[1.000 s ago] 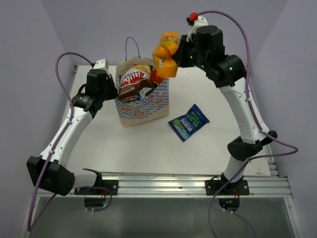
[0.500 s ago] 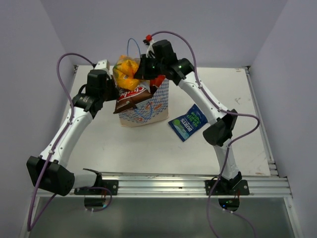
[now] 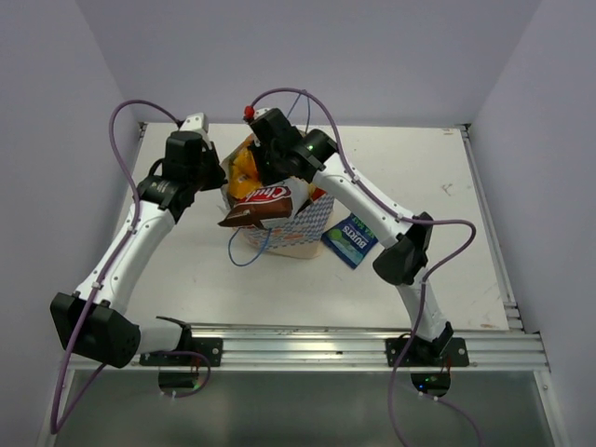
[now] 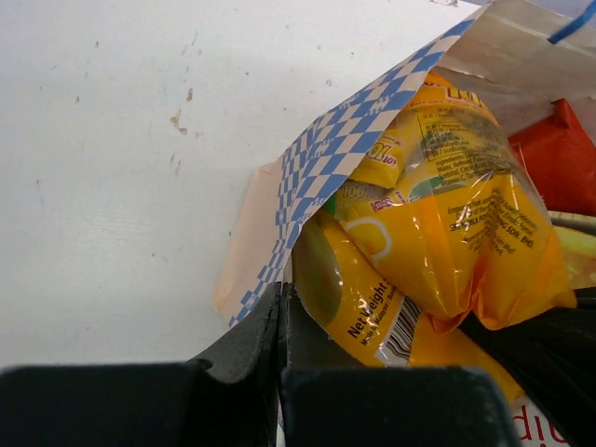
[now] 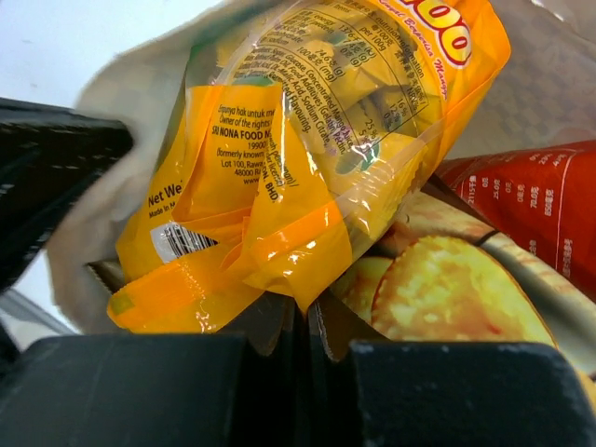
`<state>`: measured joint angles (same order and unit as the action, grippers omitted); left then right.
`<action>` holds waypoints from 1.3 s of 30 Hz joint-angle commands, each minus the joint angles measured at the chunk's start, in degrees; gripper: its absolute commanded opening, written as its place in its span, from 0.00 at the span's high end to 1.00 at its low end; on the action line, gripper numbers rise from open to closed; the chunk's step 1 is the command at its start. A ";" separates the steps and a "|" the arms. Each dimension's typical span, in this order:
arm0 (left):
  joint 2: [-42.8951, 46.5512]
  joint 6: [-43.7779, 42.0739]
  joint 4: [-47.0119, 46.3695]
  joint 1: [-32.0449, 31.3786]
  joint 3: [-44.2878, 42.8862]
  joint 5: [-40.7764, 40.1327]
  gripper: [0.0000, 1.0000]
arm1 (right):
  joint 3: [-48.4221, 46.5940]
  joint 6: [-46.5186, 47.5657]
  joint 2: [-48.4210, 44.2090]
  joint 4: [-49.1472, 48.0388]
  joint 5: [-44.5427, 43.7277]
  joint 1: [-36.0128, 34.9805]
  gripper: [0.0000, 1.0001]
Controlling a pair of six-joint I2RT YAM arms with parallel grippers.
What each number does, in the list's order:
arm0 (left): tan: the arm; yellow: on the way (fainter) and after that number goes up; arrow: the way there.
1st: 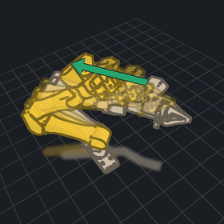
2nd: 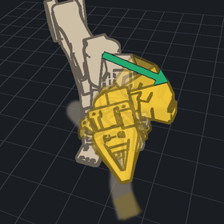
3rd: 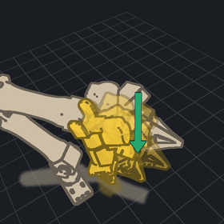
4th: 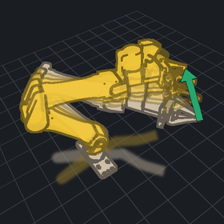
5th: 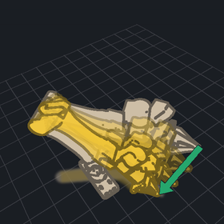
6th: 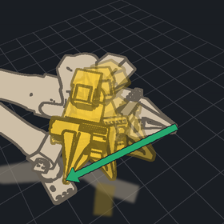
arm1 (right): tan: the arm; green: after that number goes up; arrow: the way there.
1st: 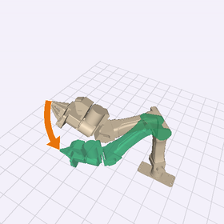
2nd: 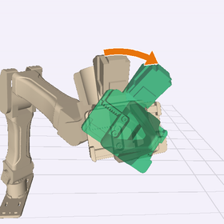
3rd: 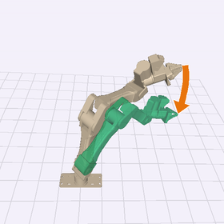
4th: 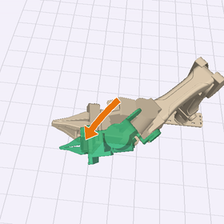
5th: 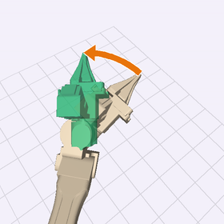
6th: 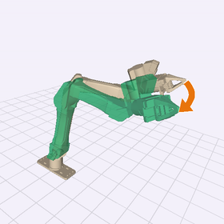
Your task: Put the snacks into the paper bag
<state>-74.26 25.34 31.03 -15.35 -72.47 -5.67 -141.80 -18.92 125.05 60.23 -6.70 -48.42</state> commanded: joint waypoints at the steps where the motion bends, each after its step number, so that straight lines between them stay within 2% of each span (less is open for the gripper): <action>1: 0.87 -1.44 -2.29 0.50 -1.19 -2.68 1.00 | 6.87 4.94 -1.12 15.90 -6.48 -0.62 1.00; 8: 1.66 -1.26 -1.76 0.50 -1.89 -1.19 1.00 | 5.40 5.91 1.93 12.63 -10.43 -0.62 1.00; 9: 1.84 -1.35 -1.58 0.50 -1.98 -1.10 1.00 | 4.52 6.26 2.90 12.63 -10.96 -0.62 0.75; 10: 2.01 -1.44 -1.50 0.50 -2.15 -1.10 1.00 | 2.51 6.43 3.61 12.55 -11.49 -0.62 0.65; 12: 2.10 -1.61 -1.23 0.50 -2.42 -1.01 1.00 | 0.30 6.35 3.80 10.89 -11.93 -0.53 0.52; 13: 2.10 -1.70 -0.97 0.50 -2.50 -1.01 1.00 | -1.62 6.96 3.18 9.75 -12.02 -0.62 0.33; 14: 2.19 -1.70 -0.88 0.41 -2.50 -0.83 1.00 | -2.77 7.05 2.13 8.60 -12.11 -0.62 0.24; 17: 2.19 -1.53 -0.88 0.41 -2.24 -0.31 1.00 | -7.17 9.07 -4.01 3.51 -13.60 -0.62 0.21; 20: 2.19 -1.52 -0.97 0.50 -1.98 -0.22 1.00 | -4.47 10.65 -14.81 -4.83 -15.88 -0.62 0.16; 21: 2.19 -1.44 -0.97 0.50 -1.89 -0.30 1.00 | -2.63 10.83 -18.23 -9.29 -16.41 -0.62 0.15; 23: 2.10 -1.35 -1.23 0.50 -1.63 -0.13 1.00 | 2.91 11.01 -26.15 -12.05 -19.04 -0.62 0.15; 27: 1.84 -0.82 -1.49 0.50 -1.27 0.13 1.00 | 13.01 9.34 -33.46 -9.18 -27.12 -0.36 0.07; 30: 1.66 -0.73 -1.49 0.50 -1.27 0.13 1.00 | 30.28 0.07 -38.64 -6.36 -28.81 0.43 0.04; 33: 1.75 -0.73 -1.41 0.50 -1.27 0.22 1.00 | 42.00 -7.51 -43.39 -6.34 -26.27 2.27 0.02; 36: 2.10 -0.56 -1.23 0.50 -1.10 0.31 1.00 | 62.00 -16.21 -47.18 -11.33 -20.66 5.88 0.02; 39: 2.45 -0.56 -0.88 0.50 -1.10 0.40 1.00 | 71.54 -17.56 -47.02 -15.30 -17.04 9.57 0.03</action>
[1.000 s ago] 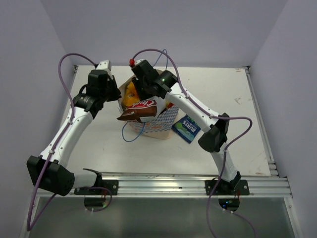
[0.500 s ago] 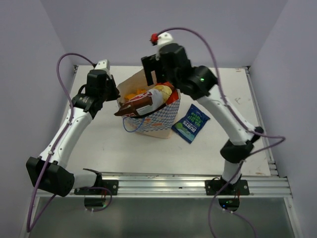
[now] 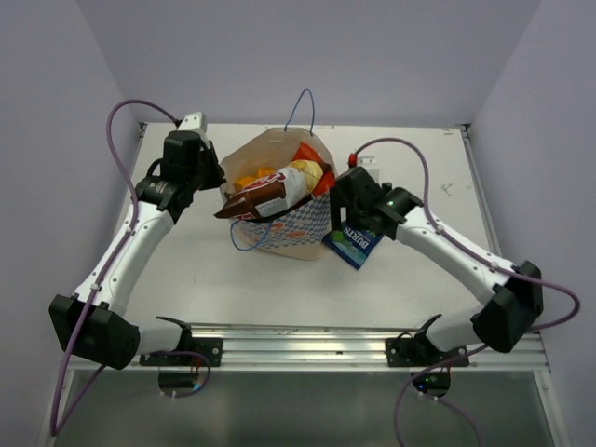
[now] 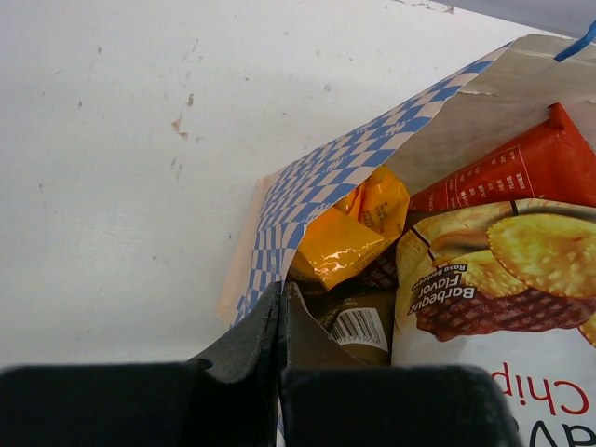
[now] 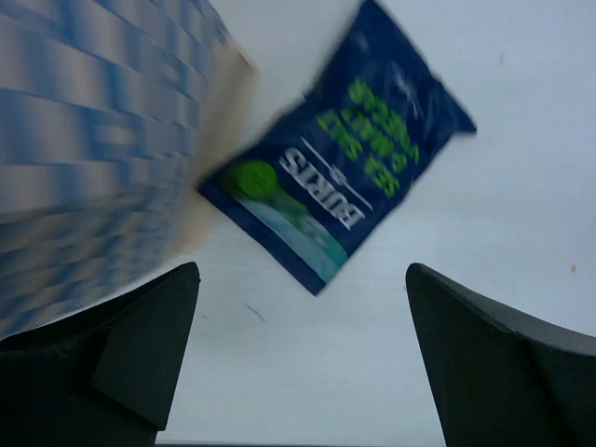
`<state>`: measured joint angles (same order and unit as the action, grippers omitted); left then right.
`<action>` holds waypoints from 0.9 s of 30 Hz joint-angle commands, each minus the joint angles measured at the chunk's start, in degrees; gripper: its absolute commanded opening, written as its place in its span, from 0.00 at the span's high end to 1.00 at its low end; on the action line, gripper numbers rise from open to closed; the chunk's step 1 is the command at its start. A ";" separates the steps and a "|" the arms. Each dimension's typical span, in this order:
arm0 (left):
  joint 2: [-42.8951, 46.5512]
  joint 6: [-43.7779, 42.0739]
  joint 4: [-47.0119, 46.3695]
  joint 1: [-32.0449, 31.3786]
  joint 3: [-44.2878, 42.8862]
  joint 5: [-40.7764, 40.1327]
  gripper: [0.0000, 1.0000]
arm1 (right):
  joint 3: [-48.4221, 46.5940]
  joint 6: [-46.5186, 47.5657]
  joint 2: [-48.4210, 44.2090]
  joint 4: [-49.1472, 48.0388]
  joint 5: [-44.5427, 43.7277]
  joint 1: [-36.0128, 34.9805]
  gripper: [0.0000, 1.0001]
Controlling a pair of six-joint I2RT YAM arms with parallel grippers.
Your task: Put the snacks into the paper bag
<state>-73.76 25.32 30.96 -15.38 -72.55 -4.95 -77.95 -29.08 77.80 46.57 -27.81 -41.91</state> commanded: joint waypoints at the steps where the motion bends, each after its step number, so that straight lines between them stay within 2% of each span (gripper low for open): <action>1: 2.21 -0.62 -0.73 0.52 -1.01 -0.58 1.00 | 8.68 -7.13 1.03 -1.65 3.56 3.32 0.03; 8: 3.00 -0.80 -0.02 0.44 -1.10 -0.76 1.00 | 12.74 -4.23 9.99 -7.36 1.36 4.55 0.03; 12: 3.53 -1.15 0.77 0.52 -1.36 -1.20 1.00 | 15.02 -4.58 15.00 -12.89 3.46 6.31 0.03; 23: 4.15 -2.56 3.05 0.44 -2.86 -2.70 1.00 | 15.46 -3.79 27.30 -19.23 2.85 10.18 0.04; 25: 4.15 -2.56 3.14 0.52 -3.03 -2.96 1.00 | 16.08 -3.70 28.80 -19.84 3.99 10.27 0.06; 27: 4.15 -2.64 3.32 0.52 -3.38 -3.22 1.00 | 17.13 -3.70 30.12 -19.94 4.87 10.27 0.24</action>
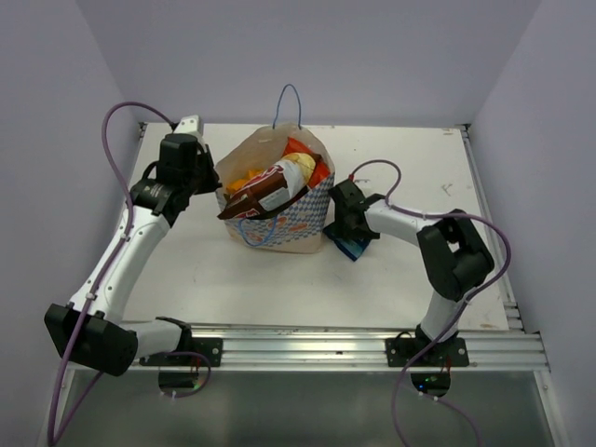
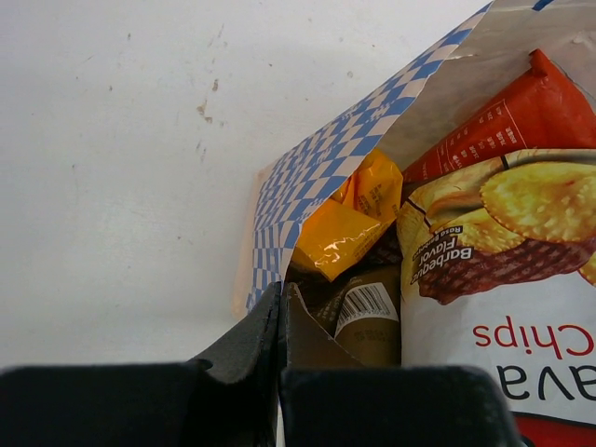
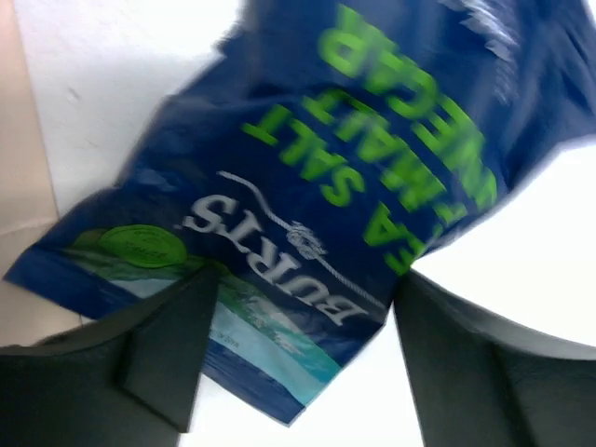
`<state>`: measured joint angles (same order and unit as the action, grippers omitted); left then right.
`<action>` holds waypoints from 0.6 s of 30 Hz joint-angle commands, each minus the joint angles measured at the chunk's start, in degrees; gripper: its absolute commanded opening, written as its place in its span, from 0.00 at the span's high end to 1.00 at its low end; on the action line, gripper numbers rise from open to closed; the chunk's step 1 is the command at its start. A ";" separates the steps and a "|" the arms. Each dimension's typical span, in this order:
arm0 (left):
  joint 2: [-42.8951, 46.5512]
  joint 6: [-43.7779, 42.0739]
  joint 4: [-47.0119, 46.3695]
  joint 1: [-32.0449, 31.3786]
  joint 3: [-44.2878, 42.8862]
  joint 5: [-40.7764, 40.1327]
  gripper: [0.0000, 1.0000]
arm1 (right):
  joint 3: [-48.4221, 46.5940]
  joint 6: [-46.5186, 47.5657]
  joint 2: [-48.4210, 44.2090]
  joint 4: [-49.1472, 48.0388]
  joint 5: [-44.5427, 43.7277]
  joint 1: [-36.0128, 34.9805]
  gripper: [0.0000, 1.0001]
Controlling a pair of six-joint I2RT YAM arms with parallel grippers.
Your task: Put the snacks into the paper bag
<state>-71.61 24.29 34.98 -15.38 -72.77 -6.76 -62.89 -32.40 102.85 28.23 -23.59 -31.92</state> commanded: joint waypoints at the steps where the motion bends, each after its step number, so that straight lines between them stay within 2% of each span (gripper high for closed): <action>1: 2.09 -1.71 -0.62 0.52 -3.16 -1.67 1.00 | 2.51 -0.38 5.17 -1.51 1.35 0.28 0.45; 4: 2.18 -1.79 -0.70 0.52 -2.90 -2.11 1.00 | 3.74 -0.03 3.68 -0.98 1.97 0.37 0.68; 5: 2.18 -1.71 -1.05 0.44 -2.73 -2.03 1.00 | 3.92 0.15 3.24 -0.11 1.80 0.28 0.88; 7: 1.92 -1.44 -1.41 0.52 -2.37 -1.50 1.00 | 3.74 0.06 1.14 1.21 0.92 0.28 0.99; 10: 1.48 -1.27 -2.20 0.52 -2.02 -0.53 1.00 | 1.55 0.93 -4.64 6.21 -1.36 0.28 1.00; 14: 1.21 -1.27 -3.07 0.52 -1.76 0.26 1.00 | -7.22 4.79 -15.12 12.63 -6.71 0.19 1.00; 17: 1.13 -1.18 -3.78 0.52 -1.15 0.79 1.00 | -22.40 11.81 -16.19 14.39 -8.31 0.19 1.00; 18: 1.13 -1.09 -3.95 0.52 -0.80 0.88 1.00 | -31.58 12.79 -15.23 14.83 -5.61 0.19 1.00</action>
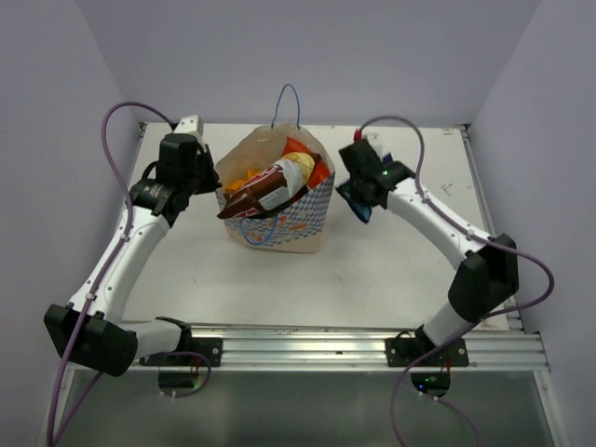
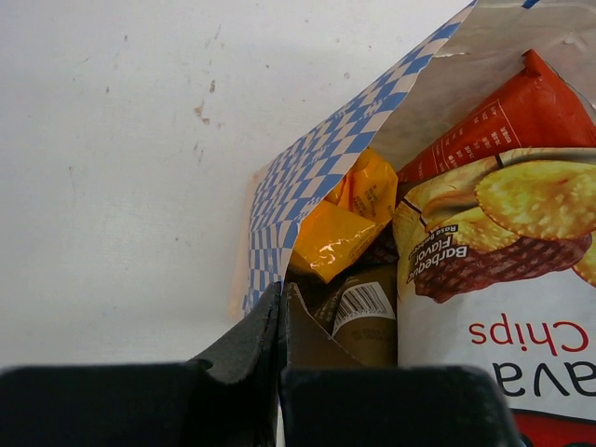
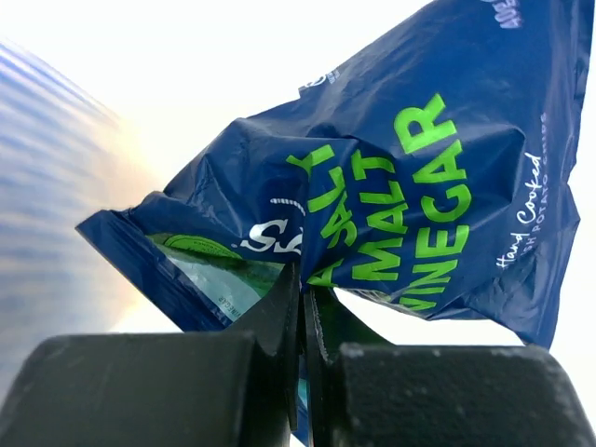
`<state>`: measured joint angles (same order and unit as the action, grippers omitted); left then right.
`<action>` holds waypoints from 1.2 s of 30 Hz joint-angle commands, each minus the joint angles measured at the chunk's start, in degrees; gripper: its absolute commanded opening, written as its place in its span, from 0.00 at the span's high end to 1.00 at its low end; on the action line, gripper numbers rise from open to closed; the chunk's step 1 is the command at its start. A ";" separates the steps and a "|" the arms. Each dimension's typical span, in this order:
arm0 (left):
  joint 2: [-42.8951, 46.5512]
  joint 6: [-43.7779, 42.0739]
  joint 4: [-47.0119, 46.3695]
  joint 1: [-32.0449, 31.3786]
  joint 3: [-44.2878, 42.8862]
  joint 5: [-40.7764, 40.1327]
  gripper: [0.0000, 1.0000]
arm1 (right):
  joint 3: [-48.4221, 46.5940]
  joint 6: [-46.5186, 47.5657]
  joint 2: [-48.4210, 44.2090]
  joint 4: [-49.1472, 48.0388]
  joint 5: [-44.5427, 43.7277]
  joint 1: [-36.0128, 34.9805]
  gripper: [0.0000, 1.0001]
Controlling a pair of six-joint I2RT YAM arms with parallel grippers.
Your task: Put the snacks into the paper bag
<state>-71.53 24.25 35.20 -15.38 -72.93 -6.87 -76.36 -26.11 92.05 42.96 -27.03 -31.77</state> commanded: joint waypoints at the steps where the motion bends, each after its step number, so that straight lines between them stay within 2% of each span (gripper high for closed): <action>1: 1.04 -0.87 -4.35 0.52 -0.46 1.16 1.00 | -22.91 7.29 -3.21 0.45 -0.07 0.13 1.00; 2: 0.95 -0.78 -4.70 0.52 -0.29 1.51 1.00 | -27.31 8.34 -1.63 0.55 2.39 -0.05 1.00; 3: 0.95 -0.78 -4.79 0.52 -0.20 1.60 1.00 | -35.01 8.53 1.17 0.29 8.42 -0.13 1.00; 6: 0.78 -0.70 -5.05 0.52 -0.20 1.78 1.00 | -47.01 7.39 8.28 -1.21 19.25 -0.75 1.00; 7: 0.77 -0.70 -5.05 0.52 -0.20 1.78 1.00 | -49.48 6.69 10.15 -1.47 26.34 -1.01 1.00; 9: 0.86 -0.70 -5.05 0.52 -0.11 1.69 1.00 | -54.39 4.32 16.01 -1.91 32.62 -1.89 1.00; 10: 0.78 -0.61 -5.14 0.52 -0.11 1.78 1.00 | -55.38 3.53 17.71 -2.09 38.83 -2.85 1.00; 14: 1.30 -0.61 -5.05 0.52 0.06 1.69 1.00 | -56.97 0.45 23.52 -4.11 44.85 -7.42 1.00; 20: 1.65 -0.17 -5.14 0.52 0.59 1.69 1.00 | -57.24 -2.02 28.26 -1.75 46.89 -12.35 1.00; 24: 2.00 0.01 -5.32 0.52 1.03 1.43 1.00 | -56.45 -1.23 28.71 5.35 46.72 -12.97 1.00; 33: 2.71 0.80 -6.11 0.52 1.91 1.51 1.00 | -56.01 3.16 26.51 20.48 36.96 -13.76 1.00; 36: 3.15 1.06 -6.46 0.52 1.82 1.69 1.00 | -52.34 4.13 26.69 20.68 35.99 -14.37 1.00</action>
<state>-70.67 24.93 33.89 -15.42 -71.33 -4.23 -131.31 -24.49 121.36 53.52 11.07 -45.36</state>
